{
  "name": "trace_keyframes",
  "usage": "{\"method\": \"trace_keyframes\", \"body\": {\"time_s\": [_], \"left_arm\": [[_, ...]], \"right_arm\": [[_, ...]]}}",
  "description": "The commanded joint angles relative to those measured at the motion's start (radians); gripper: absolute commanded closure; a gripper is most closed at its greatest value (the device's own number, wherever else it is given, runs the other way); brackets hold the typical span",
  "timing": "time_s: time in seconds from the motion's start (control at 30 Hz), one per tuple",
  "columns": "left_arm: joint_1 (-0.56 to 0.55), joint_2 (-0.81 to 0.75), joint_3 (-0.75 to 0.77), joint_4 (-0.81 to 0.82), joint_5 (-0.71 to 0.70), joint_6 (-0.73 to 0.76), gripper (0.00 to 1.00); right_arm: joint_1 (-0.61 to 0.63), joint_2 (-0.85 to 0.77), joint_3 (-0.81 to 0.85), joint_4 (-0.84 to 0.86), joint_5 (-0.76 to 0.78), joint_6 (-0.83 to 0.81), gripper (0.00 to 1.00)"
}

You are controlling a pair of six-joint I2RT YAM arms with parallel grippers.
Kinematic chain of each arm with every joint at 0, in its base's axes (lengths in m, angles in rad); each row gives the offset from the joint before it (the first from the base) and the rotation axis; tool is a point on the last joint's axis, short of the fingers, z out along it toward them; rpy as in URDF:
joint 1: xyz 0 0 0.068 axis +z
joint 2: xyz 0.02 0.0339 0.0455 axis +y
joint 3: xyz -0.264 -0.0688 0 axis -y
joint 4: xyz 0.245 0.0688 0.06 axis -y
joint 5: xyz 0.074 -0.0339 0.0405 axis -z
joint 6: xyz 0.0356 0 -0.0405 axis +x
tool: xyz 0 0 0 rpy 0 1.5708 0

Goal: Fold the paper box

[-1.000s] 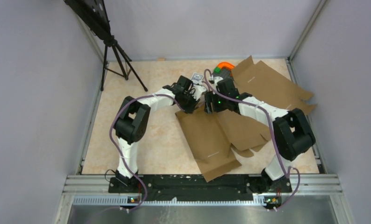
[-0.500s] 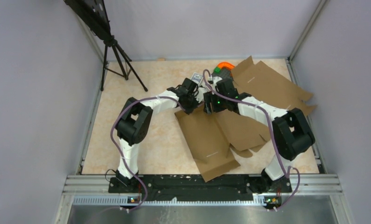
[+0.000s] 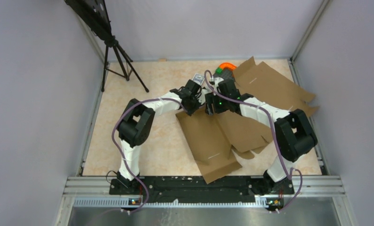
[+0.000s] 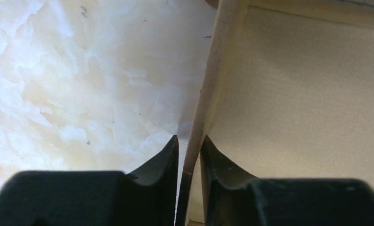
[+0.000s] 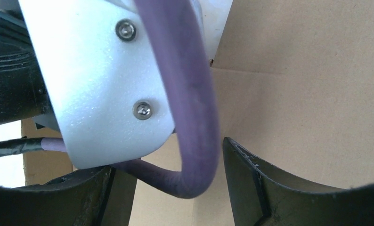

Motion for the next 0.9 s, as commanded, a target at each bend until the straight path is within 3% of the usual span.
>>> {"method": "trace_keyframes", "body": {"time_s": [0.0,0.3,0.4,0.53,0.7,0.87], "left_arm": [[-0.027,-0.042,-0.025,0.05,-0.001,0.016,0.71],[-0.025,-0.13,-0.071,0.089,0.012,-0.006,0.64],[-0.024,-0.16,-0.092,0.105,-0.004,-0.013,0.57],[-0.015,-0.19,-0.124,0.15,0.001,-0.036,0.54],[0.007,-0.238,-0.158,0.201,-0.001,-0.079,0.53],[0.038,-0.335,-0.248,0.309,0.019,-0.121,0.45]], "right_arm": [[0.028,0.007,0.032,0.009,-0.076,0.027,0.37],[0.028,0.001,0.029,-0.001,-0.073,0.025,0.37],[0.028,-0.003,0.03,0.001,-0.073,0.025,0.37],[0.028,-0.008,0.03,-0.002,-0.07,0.026,0.37],[0.028,-0.073,0.021,-0.008,-0.032,0.033,0.31],[0.026,-0.194,0.013,-0.068,0.131,0.083,0.17]]}}
